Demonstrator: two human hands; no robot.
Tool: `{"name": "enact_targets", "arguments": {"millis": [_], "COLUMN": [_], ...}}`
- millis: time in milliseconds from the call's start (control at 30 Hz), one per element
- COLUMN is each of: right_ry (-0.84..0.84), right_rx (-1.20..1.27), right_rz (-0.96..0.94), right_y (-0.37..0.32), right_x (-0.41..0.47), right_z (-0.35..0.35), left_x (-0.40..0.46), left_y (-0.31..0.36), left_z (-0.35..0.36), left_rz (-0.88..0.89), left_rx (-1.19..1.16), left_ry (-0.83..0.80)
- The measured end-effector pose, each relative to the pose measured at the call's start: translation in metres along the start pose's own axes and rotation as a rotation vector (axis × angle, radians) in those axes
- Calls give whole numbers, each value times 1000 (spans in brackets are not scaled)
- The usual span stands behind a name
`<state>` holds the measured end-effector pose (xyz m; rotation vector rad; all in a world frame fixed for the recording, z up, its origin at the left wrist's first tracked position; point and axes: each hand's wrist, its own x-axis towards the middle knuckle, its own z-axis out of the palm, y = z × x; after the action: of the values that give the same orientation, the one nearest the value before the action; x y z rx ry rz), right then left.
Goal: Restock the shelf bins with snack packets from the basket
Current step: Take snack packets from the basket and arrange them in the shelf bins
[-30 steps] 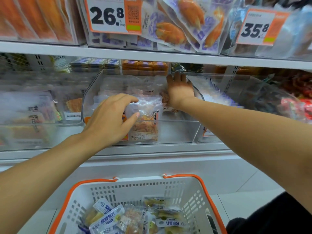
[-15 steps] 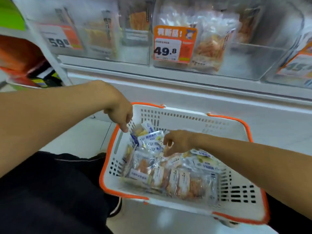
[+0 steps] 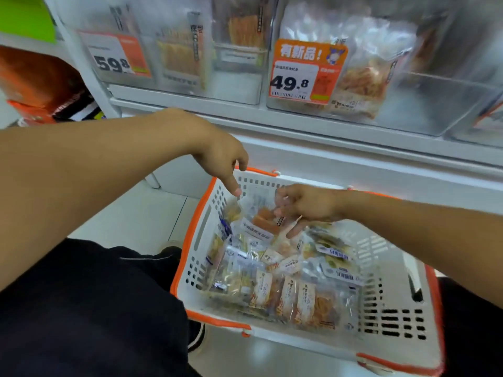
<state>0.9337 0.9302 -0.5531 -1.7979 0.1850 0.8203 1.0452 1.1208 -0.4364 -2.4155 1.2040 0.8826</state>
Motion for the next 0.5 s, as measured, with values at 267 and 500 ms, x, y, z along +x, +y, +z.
{"name": "enact_targets", "arguments": {"millis": [267,500], "right_ry": [268,667], "right_rx": [202,-331], "right_rz": [-364,-639], "right_y": [-96,-148], "right_x": [-135,-147], "right_z": [-81,-90], "left_x": [-2,-12], "left_y": [29,30], "left_z": [-54,-84], "left_rz": [348,373], "left_rx": [-882,-1078], "left_ry": [95,726]}}
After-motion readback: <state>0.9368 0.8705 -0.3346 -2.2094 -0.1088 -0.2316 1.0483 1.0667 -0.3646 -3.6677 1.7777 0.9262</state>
